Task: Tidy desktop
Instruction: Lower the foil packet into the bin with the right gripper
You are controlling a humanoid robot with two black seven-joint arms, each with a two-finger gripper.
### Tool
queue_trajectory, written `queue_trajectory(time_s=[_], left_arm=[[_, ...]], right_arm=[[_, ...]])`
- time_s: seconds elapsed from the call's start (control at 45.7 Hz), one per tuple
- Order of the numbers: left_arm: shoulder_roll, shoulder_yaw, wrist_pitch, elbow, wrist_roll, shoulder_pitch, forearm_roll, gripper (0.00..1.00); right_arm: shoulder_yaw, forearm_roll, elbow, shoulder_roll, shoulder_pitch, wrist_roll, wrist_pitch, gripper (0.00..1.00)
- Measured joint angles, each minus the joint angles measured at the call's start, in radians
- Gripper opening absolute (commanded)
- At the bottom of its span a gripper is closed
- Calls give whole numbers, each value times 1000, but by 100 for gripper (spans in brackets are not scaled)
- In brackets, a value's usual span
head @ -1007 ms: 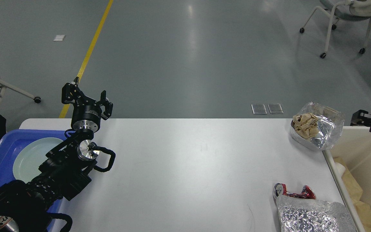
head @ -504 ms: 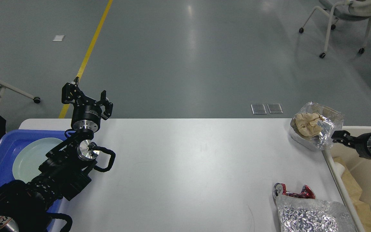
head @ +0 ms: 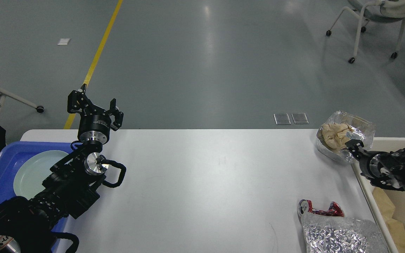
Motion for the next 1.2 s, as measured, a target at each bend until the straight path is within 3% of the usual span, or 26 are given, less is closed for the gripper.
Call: queue_trajectory(time_s=[0.131, 0.263, 0.569, 0.898, 1.204], left_arm=[[0, 0, 0, 0, 0, 0, 0, 100], [0, 0, 0, 0, 0, 0, 0, 100], [0, 0, 0, 0, 0, 0, -1, 100], [0, 0, 0, 0, 0, 0, -1, 100], [0, 0, 0, 0, 0, 0, 0, 100]], right_arm=[[35, 5, -2, 34, -8, -32, -86, 81], [74, 18, -2, 66, -24, -54, -151, 66], [70, 20, -24, 72, -36, -59, -168, 31], [63, 18, -33, 61, -55, -59, -163, 23], [62, 18, -33, 61, -71, -57, -158, 3]])
